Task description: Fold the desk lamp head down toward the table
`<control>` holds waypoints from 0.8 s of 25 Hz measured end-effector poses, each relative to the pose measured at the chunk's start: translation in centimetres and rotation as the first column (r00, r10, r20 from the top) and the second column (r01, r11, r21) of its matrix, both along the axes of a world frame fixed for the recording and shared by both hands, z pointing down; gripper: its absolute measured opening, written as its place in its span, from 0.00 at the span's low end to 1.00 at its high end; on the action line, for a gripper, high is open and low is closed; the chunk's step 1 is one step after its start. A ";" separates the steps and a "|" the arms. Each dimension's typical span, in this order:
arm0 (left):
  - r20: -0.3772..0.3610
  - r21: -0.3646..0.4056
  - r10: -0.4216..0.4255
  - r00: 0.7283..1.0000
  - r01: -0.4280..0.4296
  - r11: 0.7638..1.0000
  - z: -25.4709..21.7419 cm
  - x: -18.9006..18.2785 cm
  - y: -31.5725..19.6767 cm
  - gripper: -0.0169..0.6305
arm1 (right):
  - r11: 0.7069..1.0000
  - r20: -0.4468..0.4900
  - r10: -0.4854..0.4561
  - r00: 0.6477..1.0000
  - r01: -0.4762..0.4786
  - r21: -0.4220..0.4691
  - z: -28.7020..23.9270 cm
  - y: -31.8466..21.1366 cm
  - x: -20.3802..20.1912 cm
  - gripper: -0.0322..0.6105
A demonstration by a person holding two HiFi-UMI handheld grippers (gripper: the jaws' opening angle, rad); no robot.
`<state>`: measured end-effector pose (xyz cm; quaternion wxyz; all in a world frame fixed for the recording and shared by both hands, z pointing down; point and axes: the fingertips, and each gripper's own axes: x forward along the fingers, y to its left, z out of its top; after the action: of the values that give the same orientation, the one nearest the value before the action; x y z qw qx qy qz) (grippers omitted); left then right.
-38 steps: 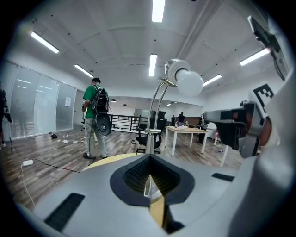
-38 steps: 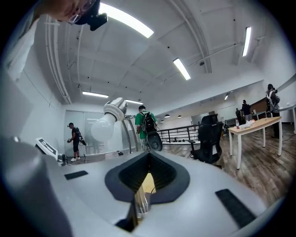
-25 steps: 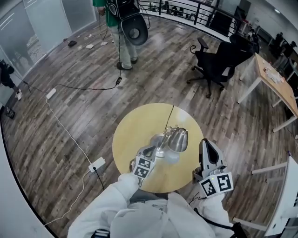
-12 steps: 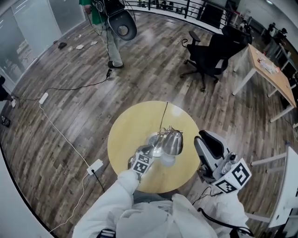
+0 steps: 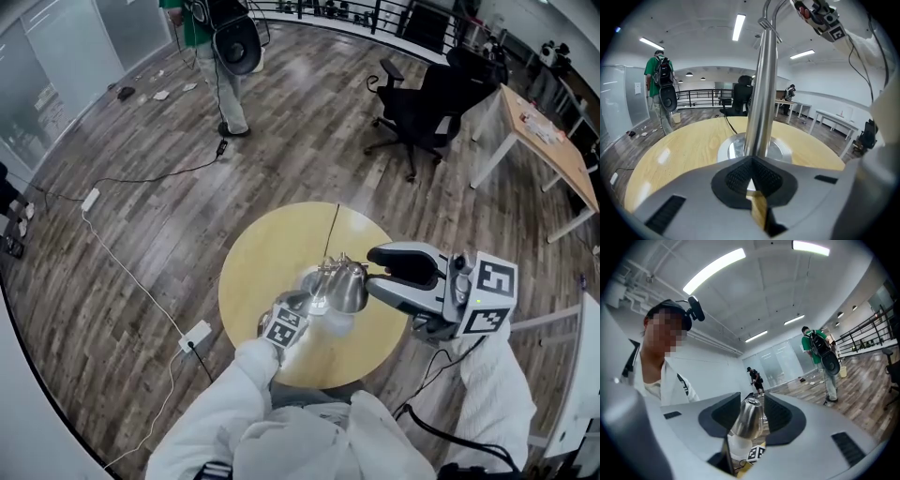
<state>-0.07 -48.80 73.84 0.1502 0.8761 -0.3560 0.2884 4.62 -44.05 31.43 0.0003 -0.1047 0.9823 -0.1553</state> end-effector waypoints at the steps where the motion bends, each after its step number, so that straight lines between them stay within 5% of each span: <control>1: -0.003 -0.001 -0.007 1.000 0.007 1.000 0.0 0.0 0.0 0.02 | 0.999 -0.010 -0.031 0.999 0.031 -0.010 0.0 0.1 -0.3 0.28; 9: 0.005 0.000 -0.001 1.000 0.001 1.000 0.4 0.0 0.0 0.02 | 0.985 -0.139 -0.162 0.977 0.168 0.028 1.6 2.4 -2.3 0.33; 14: -0.002 -0.029 -0.035 0.999 0.035 0.999 -0.1 0.6 -0.3 0.02 | 0.974 -0.132 -0.190 0.973 0.203 0.096 3.2 5.4 -1.5 0.33; 20: 0.008 -0.042 -0.027 1.000 0.027 0.999 -0.1 0.5 -0.4 0.02 | 0.977 -0.064 -0.104 0.993 0.114 0.182 5.7 8.7 -1.6 0.34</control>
<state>0.46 -49.18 73.76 0.1710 0.8668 -0.3621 0.2972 2.98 -35.34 37.13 -0.0253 -0.0545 0.9964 -0.0602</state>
